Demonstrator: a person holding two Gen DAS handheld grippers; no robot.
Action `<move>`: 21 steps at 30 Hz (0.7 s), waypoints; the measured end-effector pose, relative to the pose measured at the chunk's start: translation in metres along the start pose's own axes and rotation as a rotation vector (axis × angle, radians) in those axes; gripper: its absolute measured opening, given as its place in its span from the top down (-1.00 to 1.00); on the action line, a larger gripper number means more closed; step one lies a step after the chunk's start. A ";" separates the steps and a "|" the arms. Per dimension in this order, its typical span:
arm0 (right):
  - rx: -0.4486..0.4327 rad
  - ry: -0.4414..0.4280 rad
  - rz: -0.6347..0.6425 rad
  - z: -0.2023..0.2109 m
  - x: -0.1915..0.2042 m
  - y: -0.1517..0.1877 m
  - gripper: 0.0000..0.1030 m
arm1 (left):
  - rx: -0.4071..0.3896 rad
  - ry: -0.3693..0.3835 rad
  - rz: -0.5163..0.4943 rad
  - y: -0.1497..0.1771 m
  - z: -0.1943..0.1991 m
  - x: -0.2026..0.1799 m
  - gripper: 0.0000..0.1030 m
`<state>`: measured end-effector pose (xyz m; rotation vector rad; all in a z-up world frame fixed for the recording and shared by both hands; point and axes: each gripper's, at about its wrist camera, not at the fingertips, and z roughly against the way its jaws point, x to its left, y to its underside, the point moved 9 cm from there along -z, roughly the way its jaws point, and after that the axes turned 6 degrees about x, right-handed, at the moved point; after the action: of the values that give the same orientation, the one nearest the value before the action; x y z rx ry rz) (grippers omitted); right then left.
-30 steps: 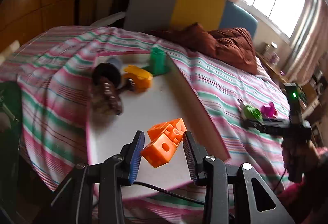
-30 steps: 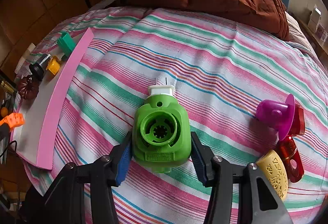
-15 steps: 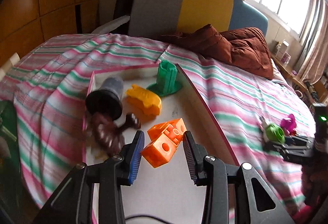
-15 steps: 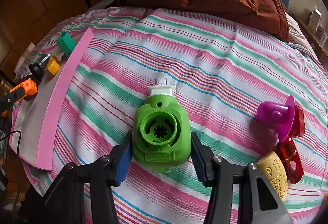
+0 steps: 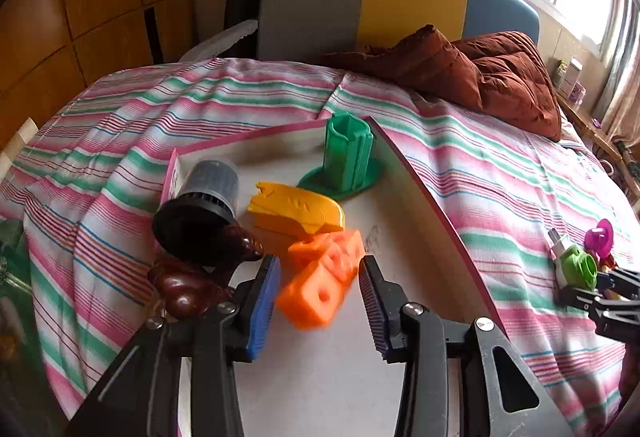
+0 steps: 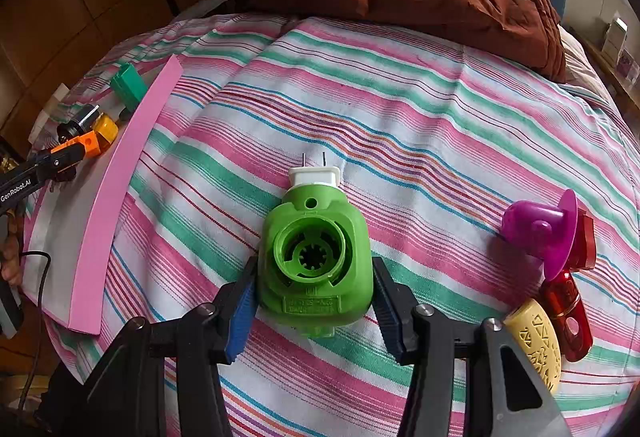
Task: Organize rigid objects
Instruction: 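Lower the orange blocks into the tray and open the left tool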
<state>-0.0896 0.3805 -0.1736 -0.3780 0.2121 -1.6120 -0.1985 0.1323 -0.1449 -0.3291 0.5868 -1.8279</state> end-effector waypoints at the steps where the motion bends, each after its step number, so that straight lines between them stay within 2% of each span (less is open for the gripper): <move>1: 0.000 0.000 -0.001 0.000 0.000 0.000 -0.03 | 0.001 -0.002 -0.005 0.002 0.000 -0.001 0.15; 10: 0.000 -0.001 -0.001 0.000 0.000 0.000 -0.03 | -0.012 0.003 -0.016 0.014 0.016 -0.007 0.11; 21: -0.021 -0.039 -0.059 0.003 -0.004 -0.009 -0.04 | -0.077 0.004 0.044 0.029 0.066 0.006 0.00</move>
<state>-0.0966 0.3854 -0.1684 -0.4354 0.1901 -1.6605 -0.1442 0.1041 -0.1055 -0.3613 0.6639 -1.7676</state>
